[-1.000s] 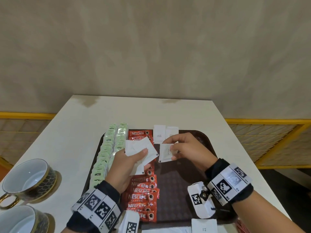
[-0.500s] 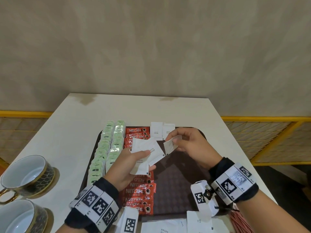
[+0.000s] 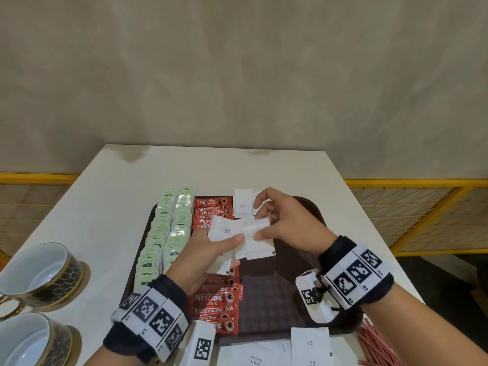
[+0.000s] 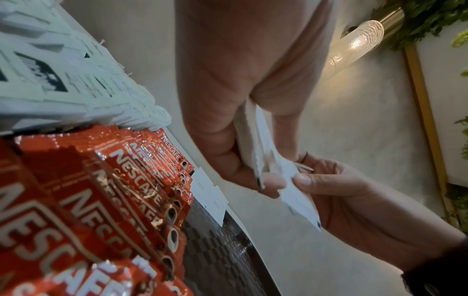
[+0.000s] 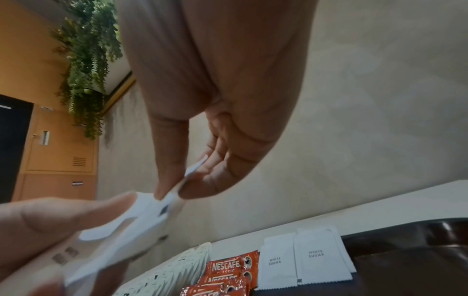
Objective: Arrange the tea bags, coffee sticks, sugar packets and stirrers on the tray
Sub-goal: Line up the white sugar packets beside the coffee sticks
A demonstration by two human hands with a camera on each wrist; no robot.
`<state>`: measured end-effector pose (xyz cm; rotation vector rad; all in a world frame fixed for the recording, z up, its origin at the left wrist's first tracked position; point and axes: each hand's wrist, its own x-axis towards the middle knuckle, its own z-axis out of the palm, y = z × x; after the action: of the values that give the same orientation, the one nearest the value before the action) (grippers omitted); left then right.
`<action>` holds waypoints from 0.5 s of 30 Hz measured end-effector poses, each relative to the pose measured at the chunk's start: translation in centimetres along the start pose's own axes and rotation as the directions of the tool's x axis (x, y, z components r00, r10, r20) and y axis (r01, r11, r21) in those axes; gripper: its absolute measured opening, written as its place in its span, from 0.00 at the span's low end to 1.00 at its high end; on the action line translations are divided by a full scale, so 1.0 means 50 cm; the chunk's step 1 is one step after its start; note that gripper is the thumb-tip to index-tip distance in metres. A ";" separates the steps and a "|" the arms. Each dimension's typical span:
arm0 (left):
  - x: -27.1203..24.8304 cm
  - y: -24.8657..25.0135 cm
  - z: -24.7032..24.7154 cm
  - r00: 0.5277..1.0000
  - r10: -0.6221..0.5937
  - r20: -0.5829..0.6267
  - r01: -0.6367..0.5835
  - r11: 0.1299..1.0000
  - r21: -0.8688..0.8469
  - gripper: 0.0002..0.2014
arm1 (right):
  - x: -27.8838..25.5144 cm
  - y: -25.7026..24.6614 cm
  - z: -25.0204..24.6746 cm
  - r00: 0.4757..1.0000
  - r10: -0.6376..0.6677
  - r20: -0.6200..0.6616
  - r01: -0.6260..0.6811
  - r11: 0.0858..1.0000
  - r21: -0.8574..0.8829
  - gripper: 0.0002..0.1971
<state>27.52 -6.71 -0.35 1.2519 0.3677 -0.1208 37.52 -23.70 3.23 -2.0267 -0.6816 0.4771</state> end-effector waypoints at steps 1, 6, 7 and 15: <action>0.000 -0.001 0.001 1.000 0.005 0.002 -0.005 1.000 0.017 0.16 | 0.001 0.000 0.000 0.999 0.001 -0.038 -0.001 1.000 -0.015 0.25; 0.008 -0.008 0.005 0.998 0.040 -0.051 -0.037 0.998 0.050 0.18 | 0.005 0.012 0.009 0.990 0.072 -0.117 -0.057 0.990 0.129 0.19; 0.011 -0.008 0.004 0.997 0.044 -0.060 -0.041 0.998 0.043 0.18 | 0.004 0.014 0.007 0.987 0.110 -0.115 -0.085 0.975 0.204 0.16; 0.019 -0.014 0.003 0.984 0.072 -0.160 -0.081 0.996 -0.047 0.10 | 0.024 0.031 -0.006 0.969 0.239 -0.054 -0.217 0.940 0.265 0.06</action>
<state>28.25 -6.96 -1.28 1.2247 0.4567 0.0542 39.06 -23.78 1.96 -1.8738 -0.3131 0.5790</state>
